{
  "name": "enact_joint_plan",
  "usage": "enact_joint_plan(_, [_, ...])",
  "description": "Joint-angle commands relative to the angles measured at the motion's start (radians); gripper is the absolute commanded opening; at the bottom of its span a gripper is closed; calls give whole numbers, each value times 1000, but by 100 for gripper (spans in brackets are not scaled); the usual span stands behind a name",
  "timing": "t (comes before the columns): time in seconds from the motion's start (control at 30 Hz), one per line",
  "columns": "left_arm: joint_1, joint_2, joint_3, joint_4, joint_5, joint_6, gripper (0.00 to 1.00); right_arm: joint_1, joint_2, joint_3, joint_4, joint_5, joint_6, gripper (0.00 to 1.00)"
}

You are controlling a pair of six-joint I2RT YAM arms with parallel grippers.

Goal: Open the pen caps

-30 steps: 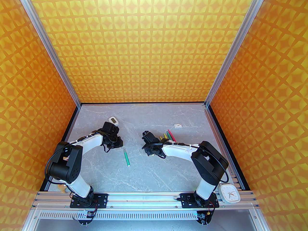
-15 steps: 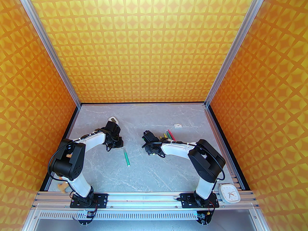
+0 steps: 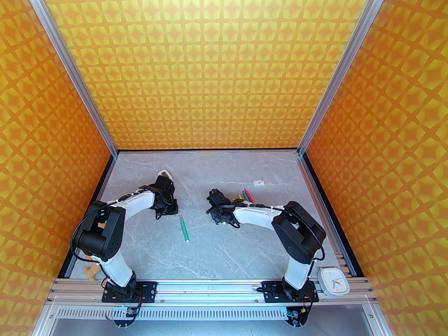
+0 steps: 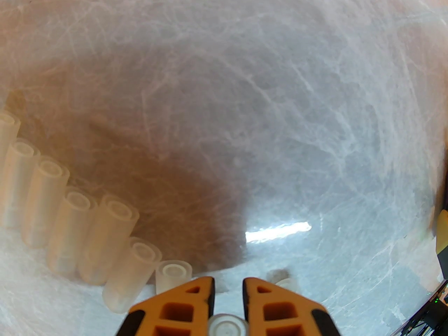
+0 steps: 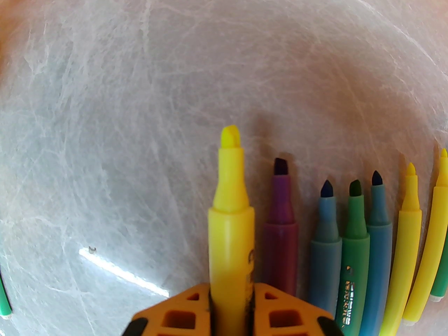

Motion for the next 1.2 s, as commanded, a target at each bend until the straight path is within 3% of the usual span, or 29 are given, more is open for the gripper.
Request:
enact_joint_plan(0.0, [-9,19,23,-48,-37,23,12,-8,14,25,-22,27,-17,12])
enact_joint_plan(0.23, [-19,26,33,-70,-56,32,17,-8,13,29,-29,30,-20,14])
enact_joint_plan(0.77, [-37,45,59,-91,-82,36,26,-8,-10,46,-65,47,-43,31])
enact_joint_plan(1.17, [-48,-17,64,-111,-93,31,32,-8,-89,37,-72,-10,-52,41])
